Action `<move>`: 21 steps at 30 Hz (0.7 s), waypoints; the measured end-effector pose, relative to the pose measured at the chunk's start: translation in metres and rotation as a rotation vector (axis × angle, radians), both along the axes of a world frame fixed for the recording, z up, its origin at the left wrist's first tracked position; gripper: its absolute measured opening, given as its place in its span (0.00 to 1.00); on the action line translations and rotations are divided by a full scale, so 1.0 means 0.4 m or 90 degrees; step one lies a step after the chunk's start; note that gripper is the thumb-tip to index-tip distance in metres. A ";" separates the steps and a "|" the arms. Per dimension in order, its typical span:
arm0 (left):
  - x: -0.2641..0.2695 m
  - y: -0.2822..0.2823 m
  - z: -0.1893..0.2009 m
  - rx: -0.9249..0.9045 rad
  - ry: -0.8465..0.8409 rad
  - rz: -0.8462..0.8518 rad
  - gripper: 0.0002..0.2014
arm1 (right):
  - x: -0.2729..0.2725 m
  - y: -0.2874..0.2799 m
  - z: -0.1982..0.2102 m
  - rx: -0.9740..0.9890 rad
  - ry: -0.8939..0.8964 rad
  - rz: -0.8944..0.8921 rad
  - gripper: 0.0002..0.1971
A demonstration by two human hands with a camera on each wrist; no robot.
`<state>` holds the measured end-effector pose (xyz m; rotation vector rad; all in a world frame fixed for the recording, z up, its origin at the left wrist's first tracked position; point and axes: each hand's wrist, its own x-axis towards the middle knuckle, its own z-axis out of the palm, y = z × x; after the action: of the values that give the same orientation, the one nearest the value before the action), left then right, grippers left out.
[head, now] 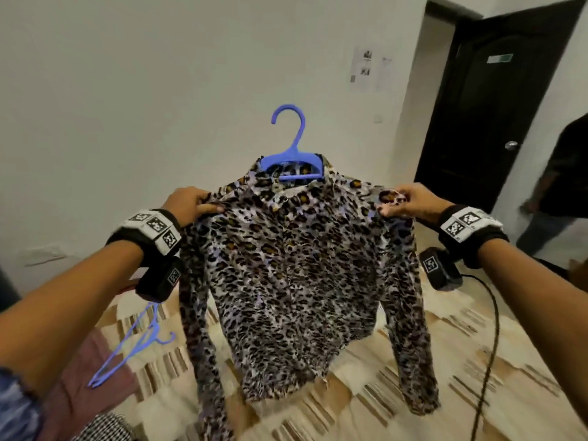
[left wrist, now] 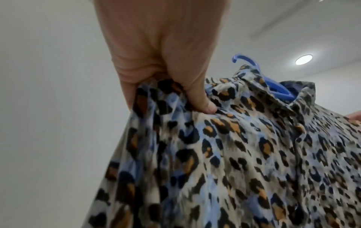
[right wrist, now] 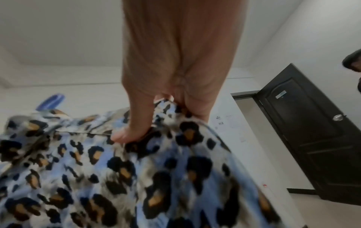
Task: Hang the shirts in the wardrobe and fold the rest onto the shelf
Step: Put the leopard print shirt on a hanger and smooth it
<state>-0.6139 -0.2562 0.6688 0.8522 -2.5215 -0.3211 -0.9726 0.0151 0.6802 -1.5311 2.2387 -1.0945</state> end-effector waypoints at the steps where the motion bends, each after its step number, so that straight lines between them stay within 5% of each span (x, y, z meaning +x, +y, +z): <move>1: -0.004 -0.004 -0.016 0.022 0.007 -0.029 0.21 | 0.000 0.016 -0.018 0.022 0.002 0.000 0.10; 3: -0.014 -0.016 -0.055 0.069 0.034 -0.107 0.19 | -0.008 0.046 -0.048 0.028 0.010 -0.033 0.12; 6: -0.022 -0.029 -0.116 0.149 0.024 -0.213 0.04 | 0.003 0.087 -0.086 0.021 -0.009 -0.071 0.09; 9: -0.006 -0.066 -0.165 0.255 -0.040 -0.287 0.05 | 0.034 0.126 -0.139 0.045 -0.028 -0.126 0.09; 11: 0.009 -0.097 -0.185 0.308 -0.088 -0.321 0.22 | 0.060 0.150 -0.172 0.065 -0.060 -0.154 0.12; 14: 0.011 -0.133 -0.222 0.350 -0.134 -0.353 0.15 | 0.097 0.180 -0.212 0.089 -0.100 -0.166 0.11; 16: 0.008 -0.156 -0.254 0.354 -0.112 -0.360 0.27 | 0.138 0.196 -0.220 0.104 -0.122 -0.160 0.12; 18: 0.014 -0.171 -0.279 0.398 -0.108 -0.355 0.46 | 0.163 0.211 -0.225 0.130 -0.134 -0.156 0.33; 21: 0.028 -0.195 -0.299 0.429 -0.111 -0.354 0.51 | 0.174 0.231 -0.227 0.152 -0.186 -0.150 0.49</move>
<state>-0.6028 -0.3343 0.5494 0.3695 -2.8048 -1.3816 -0.9030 0.1075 0.5894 -0.9663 2.2835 -0.9908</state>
